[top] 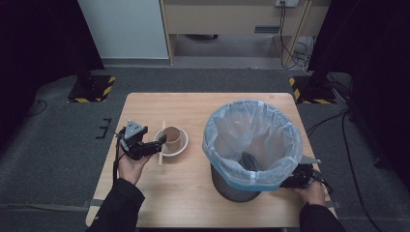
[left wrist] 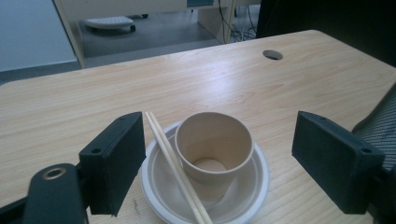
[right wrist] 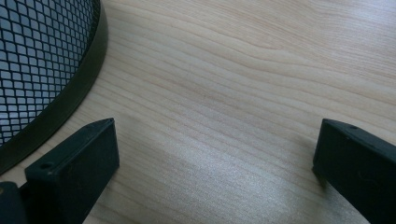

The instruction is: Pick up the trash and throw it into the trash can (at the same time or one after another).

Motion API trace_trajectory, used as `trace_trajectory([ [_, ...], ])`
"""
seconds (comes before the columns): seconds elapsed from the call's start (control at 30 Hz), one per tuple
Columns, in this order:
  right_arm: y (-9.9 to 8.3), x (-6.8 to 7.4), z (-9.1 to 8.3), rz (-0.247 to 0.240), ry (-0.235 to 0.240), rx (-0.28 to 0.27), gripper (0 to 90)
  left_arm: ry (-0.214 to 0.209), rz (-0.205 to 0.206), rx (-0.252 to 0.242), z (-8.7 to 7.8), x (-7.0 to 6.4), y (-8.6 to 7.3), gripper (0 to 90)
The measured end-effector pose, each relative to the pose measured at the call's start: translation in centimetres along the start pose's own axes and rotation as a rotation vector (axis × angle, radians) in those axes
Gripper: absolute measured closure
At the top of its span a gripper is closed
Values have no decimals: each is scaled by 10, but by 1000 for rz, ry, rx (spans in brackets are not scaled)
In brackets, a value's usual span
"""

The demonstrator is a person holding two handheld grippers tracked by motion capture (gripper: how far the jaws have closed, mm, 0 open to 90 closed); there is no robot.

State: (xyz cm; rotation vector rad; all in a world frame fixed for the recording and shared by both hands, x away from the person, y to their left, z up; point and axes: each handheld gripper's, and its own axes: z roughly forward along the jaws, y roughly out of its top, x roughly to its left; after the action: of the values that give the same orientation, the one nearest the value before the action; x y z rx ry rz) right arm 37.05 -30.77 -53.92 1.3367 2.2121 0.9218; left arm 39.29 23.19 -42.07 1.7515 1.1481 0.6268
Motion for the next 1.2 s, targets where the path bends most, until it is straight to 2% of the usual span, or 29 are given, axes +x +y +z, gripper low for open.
trace_trajectory([
  [0.27,0,0,0,0,0,0,4,41,-13,33,23,12,-2,184],
  [0.43,0,0,0,0,0,0,4,52,-15,73,37,14,-4,203],
  [0.6,0,0,0,0,0,0,4,45,-16,112,51,13,-5,229],
  [0.67,0,0,0,0,0,0,4,47,-17,116,55,13,-6,236],
  [0.9,0,0,0,0,1,0,4,50,-32,167,69,16,-12,344],
  [1.2,1,0,1,-2,3,1,4,31,-55,203,74,19,-15,508],
])
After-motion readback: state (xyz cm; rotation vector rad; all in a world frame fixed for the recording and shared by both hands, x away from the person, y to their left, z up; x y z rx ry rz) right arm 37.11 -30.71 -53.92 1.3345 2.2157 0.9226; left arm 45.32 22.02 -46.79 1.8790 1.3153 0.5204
